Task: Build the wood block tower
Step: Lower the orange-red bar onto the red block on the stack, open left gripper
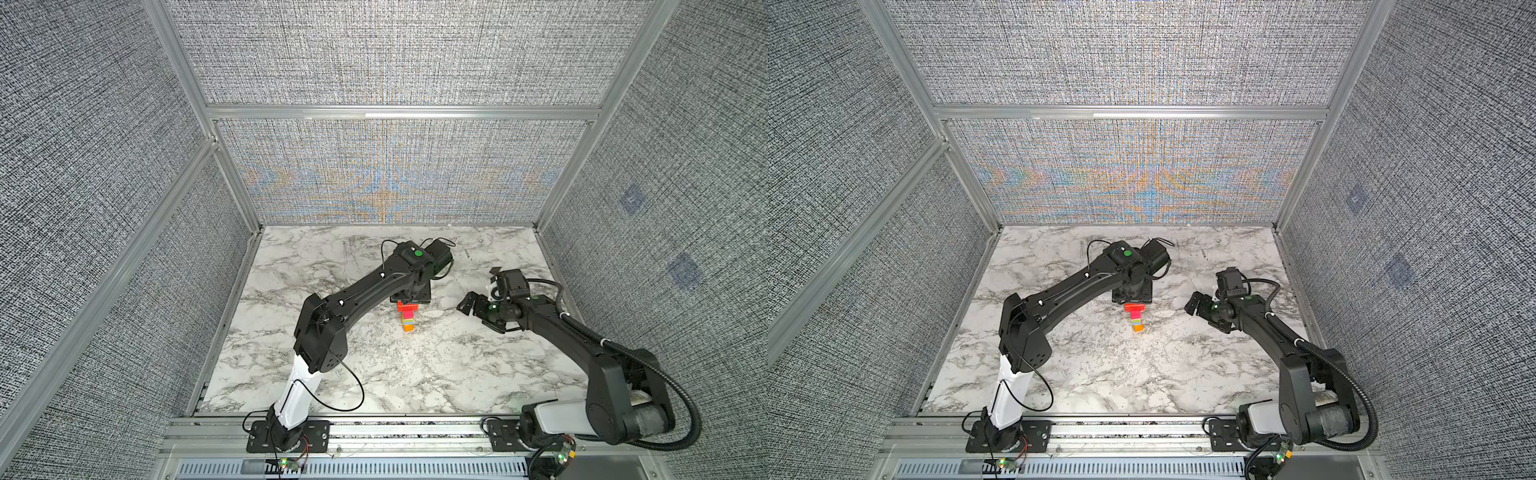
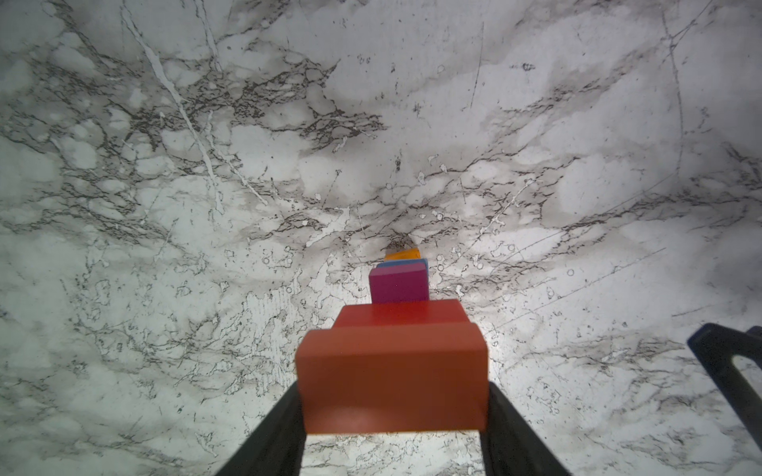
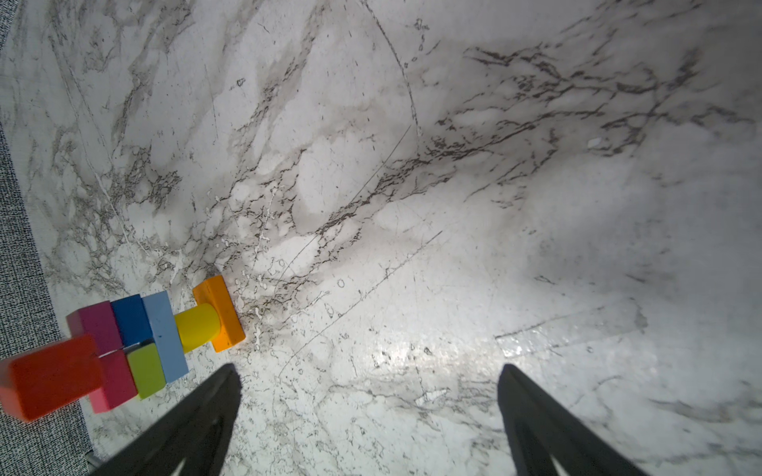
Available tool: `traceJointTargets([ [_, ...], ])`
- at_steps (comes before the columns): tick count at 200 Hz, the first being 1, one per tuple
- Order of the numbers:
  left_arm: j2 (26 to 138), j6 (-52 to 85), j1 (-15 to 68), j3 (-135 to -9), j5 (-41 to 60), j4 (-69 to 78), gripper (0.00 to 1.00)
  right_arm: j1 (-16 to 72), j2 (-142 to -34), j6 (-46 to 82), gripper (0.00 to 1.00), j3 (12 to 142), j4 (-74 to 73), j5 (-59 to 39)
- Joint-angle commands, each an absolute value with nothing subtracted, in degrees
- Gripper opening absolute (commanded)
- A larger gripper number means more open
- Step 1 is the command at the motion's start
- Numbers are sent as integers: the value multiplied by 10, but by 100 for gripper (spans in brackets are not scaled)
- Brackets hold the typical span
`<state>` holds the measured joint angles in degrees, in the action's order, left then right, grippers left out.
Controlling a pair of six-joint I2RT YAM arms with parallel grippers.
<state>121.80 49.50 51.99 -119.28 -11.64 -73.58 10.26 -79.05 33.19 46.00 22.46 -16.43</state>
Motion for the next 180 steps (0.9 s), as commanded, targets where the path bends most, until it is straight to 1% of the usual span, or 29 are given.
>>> traceJointTargets([
  [1,1220,495,519,-1188,-116,-734,60,102,-791,327,99,460,220,-173],
  [180,1214,497,514,-1178,-99,-719,61,103,-801,330,99,459,212,-176],
])
